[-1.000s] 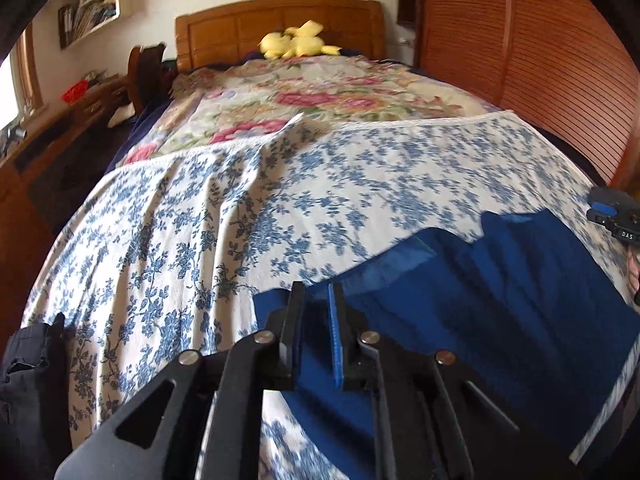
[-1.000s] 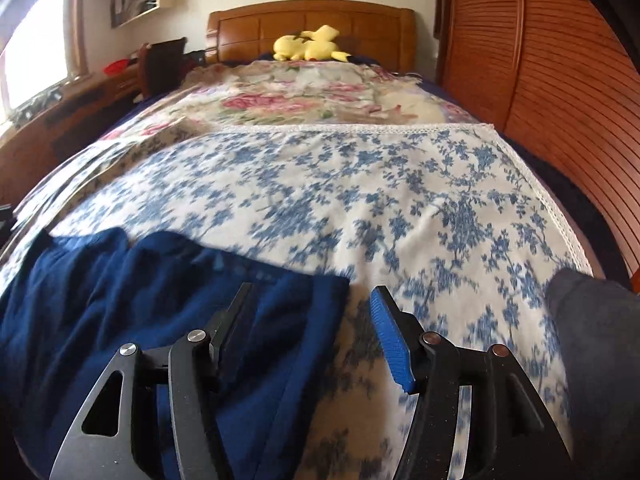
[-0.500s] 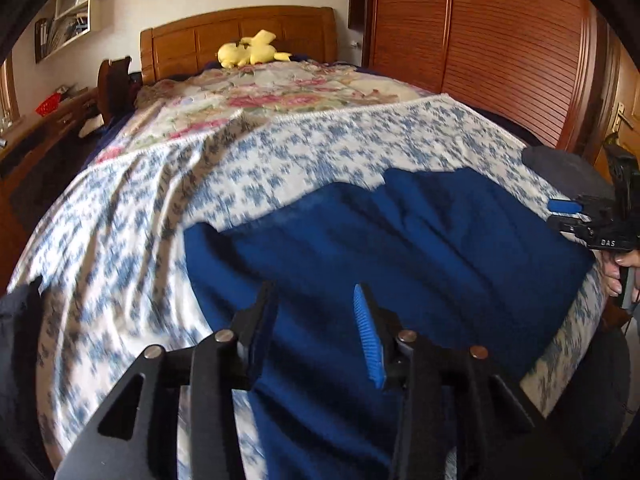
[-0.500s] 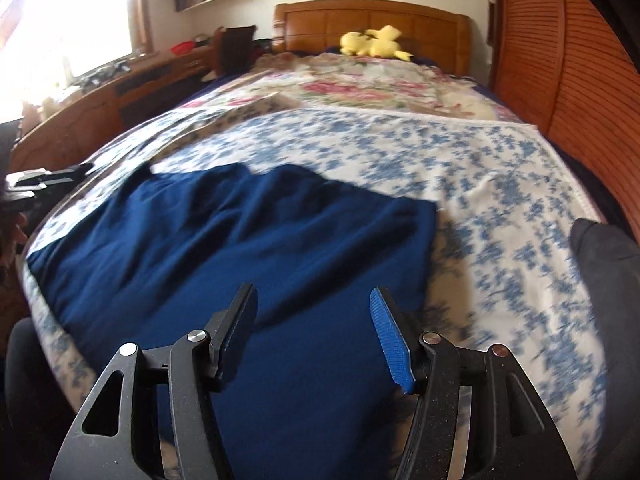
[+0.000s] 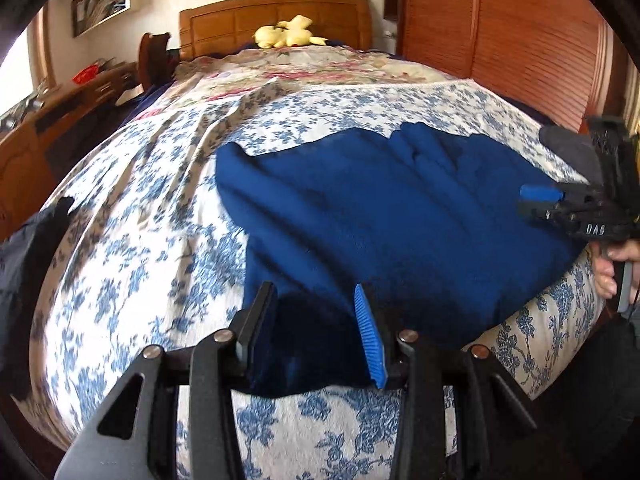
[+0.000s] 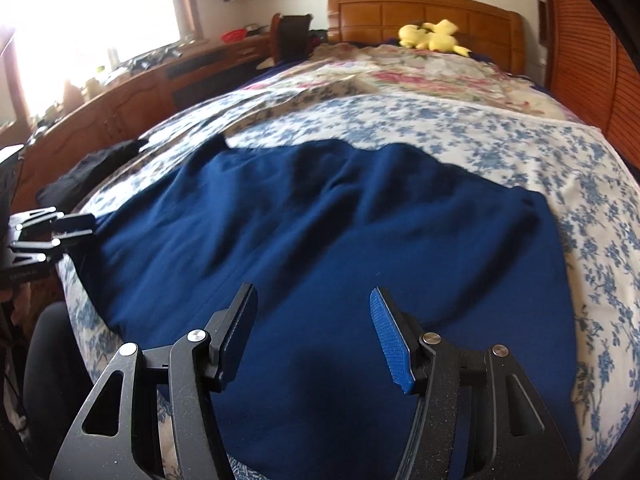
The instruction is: Fold large clothes
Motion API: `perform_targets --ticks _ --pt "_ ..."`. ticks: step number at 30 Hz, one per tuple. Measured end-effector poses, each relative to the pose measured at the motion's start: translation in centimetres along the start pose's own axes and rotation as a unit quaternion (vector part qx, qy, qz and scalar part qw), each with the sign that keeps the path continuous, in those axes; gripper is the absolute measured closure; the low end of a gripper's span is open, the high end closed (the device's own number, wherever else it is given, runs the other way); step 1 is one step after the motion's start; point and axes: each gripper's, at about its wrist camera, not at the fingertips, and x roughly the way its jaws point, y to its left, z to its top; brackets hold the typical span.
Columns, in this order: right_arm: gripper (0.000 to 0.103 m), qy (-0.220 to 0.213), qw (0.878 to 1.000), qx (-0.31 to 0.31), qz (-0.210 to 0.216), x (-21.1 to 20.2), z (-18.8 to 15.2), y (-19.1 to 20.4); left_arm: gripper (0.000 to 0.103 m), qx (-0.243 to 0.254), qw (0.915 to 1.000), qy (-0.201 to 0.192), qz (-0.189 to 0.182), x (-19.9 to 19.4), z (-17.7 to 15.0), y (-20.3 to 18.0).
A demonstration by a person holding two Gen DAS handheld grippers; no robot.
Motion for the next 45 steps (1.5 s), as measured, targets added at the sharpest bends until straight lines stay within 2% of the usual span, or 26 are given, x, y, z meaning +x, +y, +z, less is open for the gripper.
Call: perform_targets --ticks 2,4,6,12,17,20,30,37,40,45 --pt "0.042 0.03 0.999 0.0 0.012 1.2 -0.7 0.2 0.065 -0.006 0.9999 -0.005 0.01 -0.2 -0.3 0.4" --pt "0.042 0.053 0.998 -0.027 0.007 2.1 -1.3 0.7 0.065 -0.01 0.9996 -0.007 0.024 -0.3 -0.4 0.6" --pt "0.042 0.05 0.998 -0.044 0.001 2.3 -1.6 1.0 0.065 -0.012 0.9996 -0.008 0.023 -0.4 -0.4 0.7" --pt "0.042 0.044 0.998 -0.04 0.006 2.3 -2.0 0.7 0.064 -0.024 0.9996 0.008 0.015 0.4 -0.6 1.8" --pt "0.042 0.04 0.998 -0.044 0.003 2.2 -2.1 0.9 0.064 -0.049 0.9984 0.015 0.025 0.9 -2.3 2.9" --pt "0.042 0.039 0.998 -0.047 0.004 2.1 -2.2 0.9 0.064 -0.082 0.9963 0.025 0.008 1.3 -3.8 3.9" --pt "0.043 0.026 0.999 -0.044 -0.005 1.4 -2.0 1.2 0.063 -0.099 0.995 0.016 0.005 1.0 -4.3 4.1" --pt "0.044 0.002 0.998 -0.056 0.034 0.2 -1.5 3.1 0.063 -0.111 0.9937 0.017 0.003 0.1 -4.5 4.1" --pt "0.044 0.009 0.996 -0.072 0.047 0.5 -1.5 4.3 0.063 -0.111 0.9937 0.019 0.001 -0.1 -4.8 4.0" --pt "0.044 0.039 0.995 -0.086 0.035 2.4 -2.2 4.9 0.061 -0.129 0.9914 0.018 -0.013 0.5 -5.3 4.4"
